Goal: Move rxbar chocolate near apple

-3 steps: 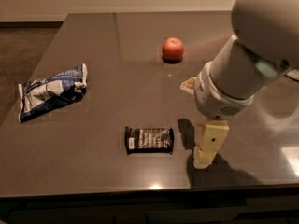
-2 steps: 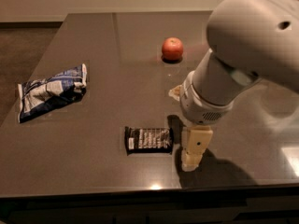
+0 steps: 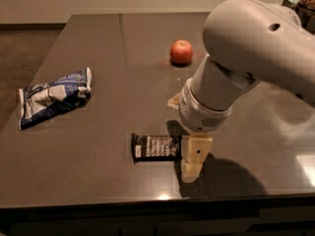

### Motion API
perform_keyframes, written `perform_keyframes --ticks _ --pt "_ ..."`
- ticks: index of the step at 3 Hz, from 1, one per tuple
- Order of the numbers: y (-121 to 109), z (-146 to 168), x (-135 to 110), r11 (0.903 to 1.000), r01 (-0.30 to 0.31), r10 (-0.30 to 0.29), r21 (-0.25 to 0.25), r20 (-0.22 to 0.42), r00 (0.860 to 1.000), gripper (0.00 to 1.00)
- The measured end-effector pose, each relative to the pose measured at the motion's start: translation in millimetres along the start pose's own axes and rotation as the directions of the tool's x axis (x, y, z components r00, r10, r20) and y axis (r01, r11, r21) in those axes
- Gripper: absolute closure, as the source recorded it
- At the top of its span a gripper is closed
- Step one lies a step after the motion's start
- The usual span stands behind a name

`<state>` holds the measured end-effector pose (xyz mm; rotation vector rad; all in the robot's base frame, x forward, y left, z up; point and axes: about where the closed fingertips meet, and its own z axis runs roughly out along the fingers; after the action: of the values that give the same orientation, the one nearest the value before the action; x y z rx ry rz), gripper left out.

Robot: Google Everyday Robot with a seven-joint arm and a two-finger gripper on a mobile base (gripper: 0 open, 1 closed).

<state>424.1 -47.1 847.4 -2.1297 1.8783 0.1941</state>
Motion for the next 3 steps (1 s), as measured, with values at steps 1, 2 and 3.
perform_keyframes --ticks 1,2,3 --pt "5.4 6.7 -7.2 0.9995 0.018 -0.018 -0.025 0.014 1.0 0.0" --pt "9.6 13.7 -12.2 0.9987 0.028 -0.027 -0.042 0.023 0.999 0.0" --pt "10.9 18.8 -16.1 0.9967 0.02 -0.018 -0.078 0.021 1.0 0.26"
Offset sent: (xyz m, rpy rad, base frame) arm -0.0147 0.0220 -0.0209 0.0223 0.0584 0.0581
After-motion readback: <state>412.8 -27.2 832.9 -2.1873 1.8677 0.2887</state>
